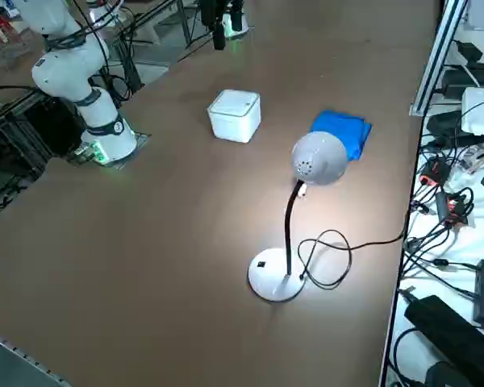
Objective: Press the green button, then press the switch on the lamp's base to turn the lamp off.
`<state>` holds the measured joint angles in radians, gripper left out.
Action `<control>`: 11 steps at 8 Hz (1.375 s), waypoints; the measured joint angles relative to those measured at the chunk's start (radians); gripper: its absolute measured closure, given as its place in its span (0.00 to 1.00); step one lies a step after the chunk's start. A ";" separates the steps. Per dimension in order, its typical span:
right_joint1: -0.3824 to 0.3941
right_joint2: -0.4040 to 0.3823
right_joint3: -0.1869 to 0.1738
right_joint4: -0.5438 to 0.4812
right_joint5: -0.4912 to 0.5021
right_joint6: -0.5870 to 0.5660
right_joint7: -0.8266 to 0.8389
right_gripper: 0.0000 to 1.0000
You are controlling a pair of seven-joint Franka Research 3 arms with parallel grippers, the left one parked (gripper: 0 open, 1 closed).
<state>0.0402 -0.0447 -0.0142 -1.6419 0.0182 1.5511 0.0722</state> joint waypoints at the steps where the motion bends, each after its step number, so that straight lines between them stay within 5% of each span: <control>1: 0.000 0.000 0.000 0.000 0.000 0.000 0.000 0.00; 11: -0.021 0.029 0.000 0.000 -0.002 -0.002 0.001 0.01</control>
<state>0.0191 -0.0155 -0.0141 -1.6418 0.0166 1.5490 0.0727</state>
